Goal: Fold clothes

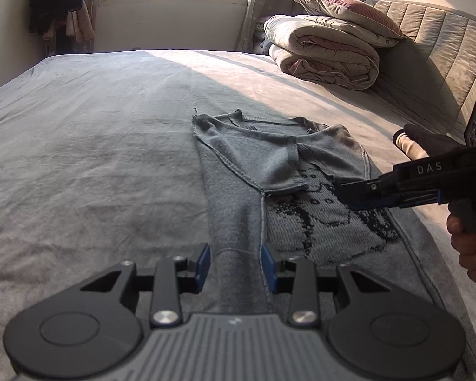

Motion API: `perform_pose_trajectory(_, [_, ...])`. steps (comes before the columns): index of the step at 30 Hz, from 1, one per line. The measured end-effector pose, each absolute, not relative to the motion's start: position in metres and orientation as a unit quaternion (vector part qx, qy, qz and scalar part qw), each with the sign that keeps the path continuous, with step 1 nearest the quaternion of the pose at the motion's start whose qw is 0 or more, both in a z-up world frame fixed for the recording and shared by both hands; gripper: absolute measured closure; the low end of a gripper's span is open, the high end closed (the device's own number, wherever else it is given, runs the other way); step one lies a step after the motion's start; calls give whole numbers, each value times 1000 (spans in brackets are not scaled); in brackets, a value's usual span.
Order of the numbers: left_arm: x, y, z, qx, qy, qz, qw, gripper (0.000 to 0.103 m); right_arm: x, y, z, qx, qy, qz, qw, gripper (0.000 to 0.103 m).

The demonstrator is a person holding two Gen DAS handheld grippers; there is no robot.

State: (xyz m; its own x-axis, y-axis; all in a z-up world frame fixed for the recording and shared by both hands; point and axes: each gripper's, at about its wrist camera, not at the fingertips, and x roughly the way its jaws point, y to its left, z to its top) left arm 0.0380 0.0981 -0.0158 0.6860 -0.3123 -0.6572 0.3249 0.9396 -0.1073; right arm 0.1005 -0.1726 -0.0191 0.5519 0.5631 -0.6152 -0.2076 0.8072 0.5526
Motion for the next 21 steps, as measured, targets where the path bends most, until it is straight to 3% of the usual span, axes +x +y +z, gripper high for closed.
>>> perform_pose_trajectory(5, [-8, 99, -15, 34, 363, -171, 915, 67, 63, -161, -23, 222, 435, 221, 844, 71])
perform_pose_trajectory(16, [-79, 94, -41, 60, 401, -130, 905, 67, 11, -125, -42, 243, 480, 307, 785, 72])
perform_pose_trajectory(18, [-81, 99, -45, 31, 406, -115, 906, 75, 5, -116, -44, 239, 492, 322, 773, 72])
perform_pose_trajectory(20, [-84, 105, -49, 0, 410, -101, 906, 94, -2, -108, -48, 235, 505, 331, 762, 72])
perform_pose_trajectory(21, [-84, 107, -48, -14, 412, -95, 906, 95, -4, -104, -51, 232, 510, 334, 758, 72])
